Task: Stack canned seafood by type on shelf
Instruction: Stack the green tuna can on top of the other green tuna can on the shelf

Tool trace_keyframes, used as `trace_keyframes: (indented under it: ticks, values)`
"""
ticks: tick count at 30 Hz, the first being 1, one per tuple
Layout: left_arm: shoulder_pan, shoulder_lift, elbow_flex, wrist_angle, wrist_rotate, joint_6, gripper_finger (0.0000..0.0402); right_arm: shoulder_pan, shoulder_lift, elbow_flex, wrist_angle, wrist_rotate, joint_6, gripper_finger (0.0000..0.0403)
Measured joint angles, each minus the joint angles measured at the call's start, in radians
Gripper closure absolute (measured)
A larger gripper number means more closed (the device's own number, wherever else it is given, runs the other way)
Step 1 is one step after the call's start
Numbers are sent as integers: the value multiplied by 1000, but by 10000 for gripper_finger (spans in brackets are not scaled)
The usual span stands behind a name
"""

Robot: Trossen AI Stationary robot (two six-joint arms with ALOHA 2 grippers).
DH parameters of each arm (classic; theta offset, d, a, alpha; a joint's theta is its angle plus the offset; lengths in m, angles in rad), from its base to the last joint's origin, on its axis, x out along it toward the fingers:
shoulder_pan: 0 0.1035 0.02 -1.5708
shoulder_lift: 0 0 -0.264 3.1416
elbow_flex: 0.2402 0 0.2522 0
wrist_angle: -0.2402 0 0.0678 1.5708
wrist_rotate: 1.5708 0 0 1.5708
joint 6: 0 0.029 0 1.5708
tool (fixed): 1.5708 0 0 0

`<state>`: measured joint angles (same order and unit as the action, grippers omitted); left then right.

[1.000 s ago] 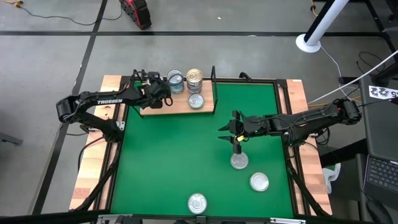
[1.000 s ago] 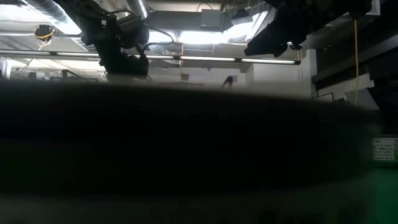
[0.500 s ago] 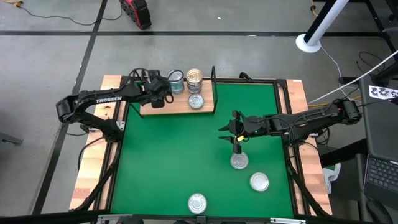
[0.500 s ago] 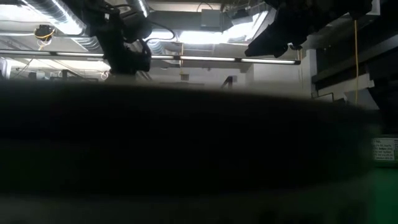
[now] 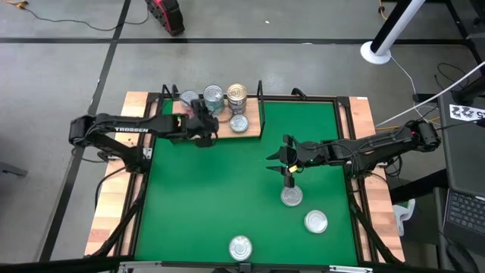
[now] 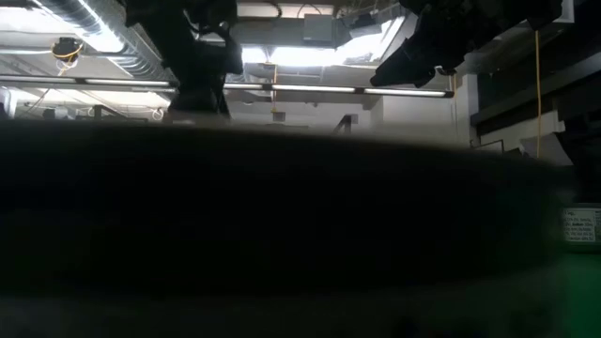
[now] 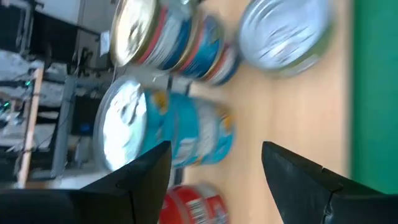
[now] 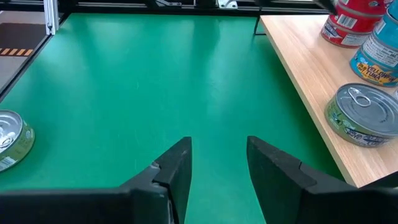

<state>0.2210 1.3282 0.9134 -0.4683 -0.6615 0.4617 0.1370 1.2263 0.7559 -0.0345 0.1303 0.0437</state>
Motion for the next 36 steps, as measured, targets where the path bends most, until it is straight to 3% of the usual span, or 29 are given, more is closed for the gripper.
trace_keyframes:
  ticks: [6,11,16,19,26,36]
  values:
    - [-148,0,0,0,0,-145,155,0,0,0,-1,-17,0,251]
    - [-278,0,0,4,24,-369,155,0,0,0,-3,-18,0,251]
    - [-395,0,-5,74,172,-618,155,0,0,0,-19,-18,0,251]
    - [-459,8,-6,138,287,-687,155,0,0,0,-23,-18,0,251]
    - [-622,112,-6,363,434,-572,155,0,0,0,-23,-18,0,251]
    - [-800,353,-6,645,454,-339,155,0,0,0,-24,-18,0,251]
